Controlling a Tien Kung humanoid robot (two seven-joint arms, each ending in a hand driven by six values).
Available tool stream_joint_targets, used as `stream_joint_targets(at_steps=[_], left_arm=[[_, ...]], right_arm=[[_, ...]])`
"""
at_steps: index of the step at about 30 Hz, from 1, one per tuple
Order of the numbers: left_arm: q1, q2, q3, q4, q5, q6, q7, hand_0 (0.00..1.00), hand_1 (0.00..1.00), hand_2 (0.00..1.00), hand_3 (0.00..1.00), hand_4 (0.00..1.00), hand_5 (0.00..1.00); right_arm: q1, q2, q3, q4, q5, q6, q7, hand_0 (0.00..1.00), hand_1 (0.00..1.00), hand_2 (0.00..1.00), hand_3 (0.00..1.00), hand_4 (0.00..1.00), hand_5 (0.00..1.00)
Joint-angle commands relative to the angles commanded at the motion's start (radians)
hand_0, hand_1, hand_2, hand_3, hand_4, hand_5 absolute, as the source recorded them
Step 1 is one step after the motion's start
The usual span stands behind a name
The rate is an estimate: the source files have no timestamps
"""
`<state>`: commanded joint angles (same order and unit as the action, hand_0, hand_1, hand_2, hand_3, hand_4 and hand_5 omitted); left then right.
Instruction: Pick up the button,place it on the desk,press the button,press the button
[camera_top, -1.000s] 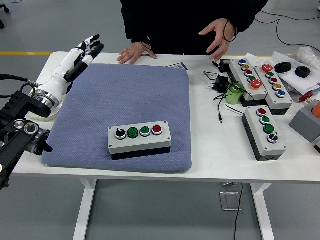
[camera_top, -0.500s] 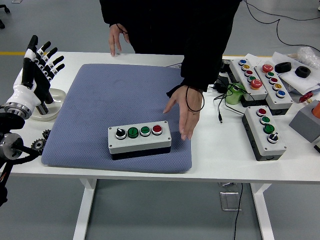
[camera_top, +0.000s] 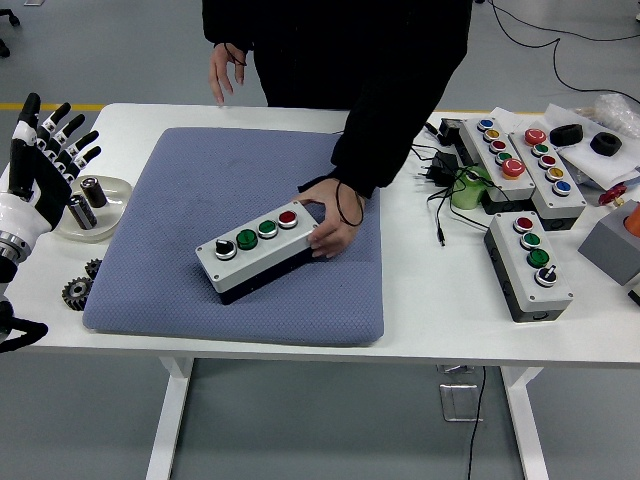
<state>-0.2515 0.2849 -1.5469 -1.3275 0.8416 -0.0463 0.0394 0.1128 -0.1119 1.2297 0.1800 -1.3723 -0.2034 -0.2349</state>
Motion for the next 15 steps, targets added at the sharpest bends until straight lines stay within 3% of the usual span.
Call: stream_joint_targets(at_steps=[9,13,15], left_arm=[[0.049,-0.011,-0.027,-0.044,0.055,-0.027,0.008,0.875,0.897,0.996,0.998,0.897,0.998],[0.060,-0.032,-0.046,-0.053,0.070,-0.028,0.012,0.874,0.899,0.991,0.998,0.888,0.998],[0.072,-0.056,-0.066,-0.066,0.091,-0.024,0.016,0.874,0.899,0.991,0.998,0.888,0.998]], right_arm=[[0.000,0.002,0.003,0.000,-0.001,0.000,0.000,0.749,0.691,0.707,0.581,0.183,0.129],[-0.001,0.003,0.001,0.000,0.003,0.000,0.000,0.745,0.691,0.707,0.581,0.183,0.128],[-0.002,0.004,0.001,0.000,0.004,0.000,0.000,0.745,0.691,0.707,0.581,0.183,0.128]])
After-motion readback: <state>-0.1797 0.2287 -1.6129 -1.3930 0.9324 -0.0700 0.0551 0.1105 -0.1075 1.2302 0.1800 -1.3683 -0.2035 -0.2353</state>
